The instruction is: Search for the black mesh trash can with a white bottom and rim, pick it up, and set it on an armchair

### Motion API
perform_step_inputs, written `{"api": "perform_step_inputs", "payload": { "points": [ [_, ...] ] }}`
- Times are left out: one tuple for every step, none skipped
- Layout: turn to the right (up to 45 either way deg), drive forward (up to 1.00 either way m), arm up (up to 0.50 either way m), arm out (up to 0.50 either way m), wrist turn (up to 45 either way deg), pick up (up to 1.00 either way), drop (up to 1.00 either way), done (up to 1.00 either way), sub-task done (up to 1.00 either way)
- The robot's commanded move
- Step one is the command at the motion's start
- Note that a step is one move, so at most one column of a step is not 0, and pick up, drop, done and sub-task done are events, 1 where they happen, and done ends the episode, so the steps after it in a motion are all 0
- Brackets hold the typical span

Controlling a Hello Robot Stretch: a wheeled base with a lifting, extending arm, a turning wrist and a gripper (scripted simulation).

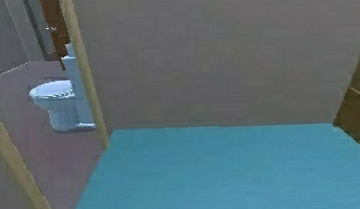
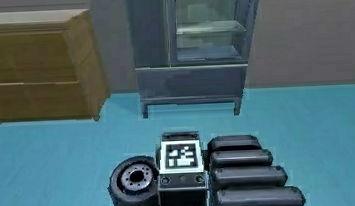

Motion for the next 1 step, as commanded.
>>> {"api": "perform_step_inputs", "payload": {
  "points": [
    [0.0,0.00,0.00,0.00,0.0,0.00,0.00,1.00,0.00]
  ]
}}
